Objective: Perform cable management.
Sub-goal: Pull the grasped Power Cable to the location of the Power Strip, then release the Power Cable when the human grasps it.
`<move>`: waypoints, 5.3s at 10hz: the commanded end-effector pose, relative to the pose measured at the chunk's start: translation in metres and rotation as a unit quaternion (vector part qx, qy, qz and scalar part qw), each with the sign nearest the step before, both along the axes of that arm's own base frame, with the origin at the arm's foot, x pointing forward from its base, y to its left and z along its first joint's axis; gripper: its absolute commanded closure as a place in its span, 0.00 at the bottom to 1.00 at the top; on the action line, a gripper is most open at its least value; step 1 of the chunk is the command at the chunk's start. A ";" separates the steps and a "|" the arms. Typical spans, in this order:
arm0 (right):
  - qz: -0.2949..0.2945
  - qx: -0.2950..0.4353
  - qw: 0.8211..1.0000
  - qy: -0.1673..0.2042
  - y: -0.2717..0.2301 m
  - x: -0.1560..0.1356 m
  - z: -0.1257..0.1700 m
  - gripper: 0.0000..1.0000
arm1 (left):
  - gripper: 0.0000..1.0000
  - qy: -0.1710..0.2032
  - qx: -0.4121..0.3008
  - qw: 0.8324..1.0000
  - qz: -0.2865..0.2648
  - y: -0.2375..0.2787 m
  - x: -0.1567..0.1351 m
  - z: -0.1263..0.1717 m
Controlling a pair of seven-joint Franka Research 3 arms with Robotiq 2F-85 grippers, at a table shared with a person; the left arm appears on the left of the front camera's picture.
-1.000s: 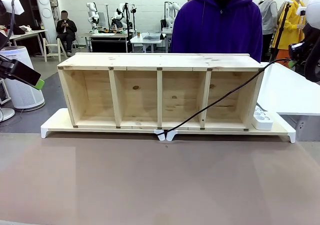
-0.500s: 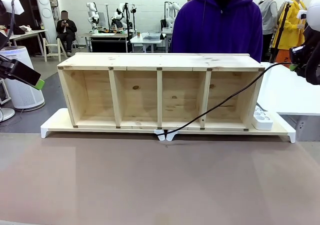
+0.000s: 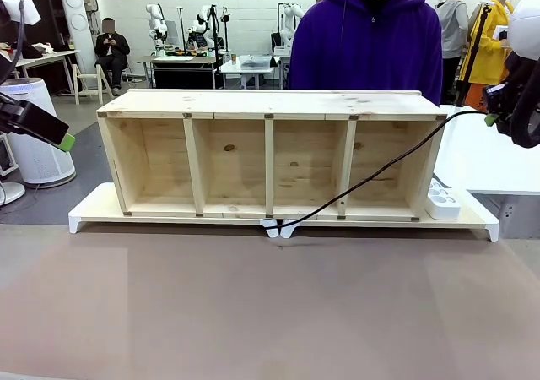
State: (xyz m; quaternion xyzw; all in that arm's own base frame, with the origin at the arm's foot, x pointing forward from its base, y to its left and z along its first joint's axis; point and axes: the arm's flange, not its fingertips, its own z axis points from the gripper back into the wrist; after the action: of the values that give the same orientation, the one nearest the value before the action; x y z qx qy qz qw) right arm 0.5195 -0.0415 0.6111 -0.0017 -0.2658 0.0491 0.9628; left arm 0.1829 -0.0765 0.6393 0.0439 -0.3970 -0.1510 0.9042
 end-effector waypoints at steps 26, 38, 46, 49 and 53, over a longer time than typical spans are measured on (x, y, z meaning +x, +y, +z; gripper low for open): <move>0.006 0.013 1.000 0.018 0.000 0.001 0.003 0.63 | 0.00 -0.003 0.001 1.000 0.000 0.000 0.001 -0.002; -0.005 0.017 1.000 0.018 0.000 -0.001 -0.001 0.00 | 0.00 -0.003 0.001 1.000 0.000 0.000 0.001 -0.002; -0.005 0.017 1.000 0.018 0.000 -0.001 -0.001 0.00 | 0.00 -0.003 0.001 1.000 0.000 0.000 0.001 -0.002; -0.005 0.017 1.000 0.018 0.000 -0.001 -0.001 0.00 | 0.00 -0.003 0.001 1.000 0.000 0.000 0.001 -0.002; -0.005 0.017 1.000 0.018 0.000 -0.001 -0.001 0.00 | 0.00 -0.003 0.001 1.000 0.000 0.000 0.001 -0.002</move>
State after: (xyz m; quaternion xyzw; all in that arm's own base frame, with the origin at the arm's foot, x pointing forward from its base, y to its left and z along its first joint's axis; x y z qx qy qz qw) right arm 0.5191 -0.0413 0.6108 0.0151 -0.2513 0.0434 0.9668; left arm 0.1829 -0.0765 0.6393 0.0439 -0.3971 -0.1510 0.9042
